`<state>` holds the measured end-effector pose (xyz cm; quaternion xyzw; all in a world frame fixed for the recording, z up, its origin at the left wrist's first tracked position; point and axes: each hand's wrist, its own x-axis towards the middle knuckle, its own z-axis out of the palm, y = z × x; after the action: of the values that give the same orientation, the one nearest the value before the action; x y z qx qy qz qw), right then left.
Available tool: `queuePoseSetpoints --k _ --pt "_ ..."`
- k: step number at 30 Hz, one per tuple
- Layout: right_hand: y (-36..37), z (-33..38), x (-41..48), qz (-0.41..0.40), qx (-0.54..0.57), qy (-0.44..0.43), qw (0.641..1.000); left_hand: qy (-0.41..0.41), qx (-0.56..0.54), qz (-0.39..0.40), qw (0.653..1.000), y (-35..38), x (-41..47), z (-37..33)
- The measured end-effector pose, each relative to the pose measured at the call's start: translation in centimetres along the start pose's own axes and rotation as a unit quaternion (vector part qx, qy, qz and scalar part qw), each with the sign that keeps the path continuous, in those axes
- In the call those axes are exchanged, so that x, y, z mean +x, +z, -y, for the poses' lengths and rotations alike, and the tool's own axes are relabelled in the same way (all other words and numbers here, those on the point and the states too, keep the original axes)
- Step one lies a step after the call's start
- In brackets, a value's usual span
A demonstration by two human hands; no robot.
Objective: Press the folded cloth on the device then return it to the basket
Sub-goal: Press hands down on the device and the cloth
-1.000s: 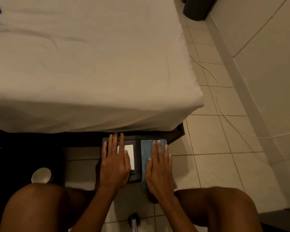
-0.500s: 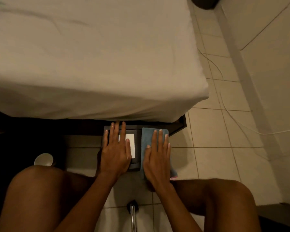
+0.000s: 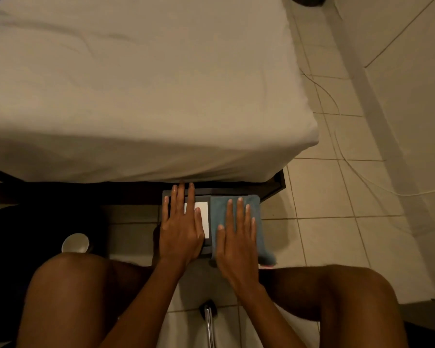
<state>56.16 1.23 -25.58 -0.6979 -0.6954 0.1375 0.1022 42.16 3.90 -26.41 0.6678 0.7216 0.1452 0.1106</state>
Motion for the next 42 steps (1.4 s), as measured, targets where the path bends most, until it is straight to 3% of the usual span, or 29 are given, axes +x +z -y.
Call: queuePoseSetpoints --k 3,8,14,19,24,29,33,42 --pt "-0.3 -1.5 -0.7 0.029 0.026 -0.033 0.999 0.004 0.001 0.002 1.0 -0.1 0.1 0.0" --pt "-0.1 -0.7 3.1 -0.007 0.022 0.009 1.0 0.001 -0.001 0.002 1.0 0.1 0.2 0.0" --pt "-0.8 -1.9 -0.3 0.031 0.037 -0.051 0.998 0.004 -0.009 0.013 1.0 0.2 0.0 0.0" --pt "-0.9 0.7 3.8 -0.004 0.01 0.037 0.999 0.002 -0.012 0.002 1.0 0.4 0.1 0.2" --pt "-1.3 -1.4 1.2 0.076 0.053 -0.04 0.995 0.006 -0.025 0.004 1.0 0.1 0.1 0.1" --pt "-1.1 0.6 3.5 0.03 0.028 0.016 0.999 0.007 0.0 0.004 1.0 0.3 0.0 0.0" --pt "-1.7 0.4 1.3 0.068 0.038 -0.017 0.997 0.009 0.016 0.004 1.0 0.4 0.3 0.1" --pt "-1.2 0.5 2.4 0.037 0.043 -0.013 0.998 0.003 -0.007 0.006 1.0 0.1 0.3 0.0"
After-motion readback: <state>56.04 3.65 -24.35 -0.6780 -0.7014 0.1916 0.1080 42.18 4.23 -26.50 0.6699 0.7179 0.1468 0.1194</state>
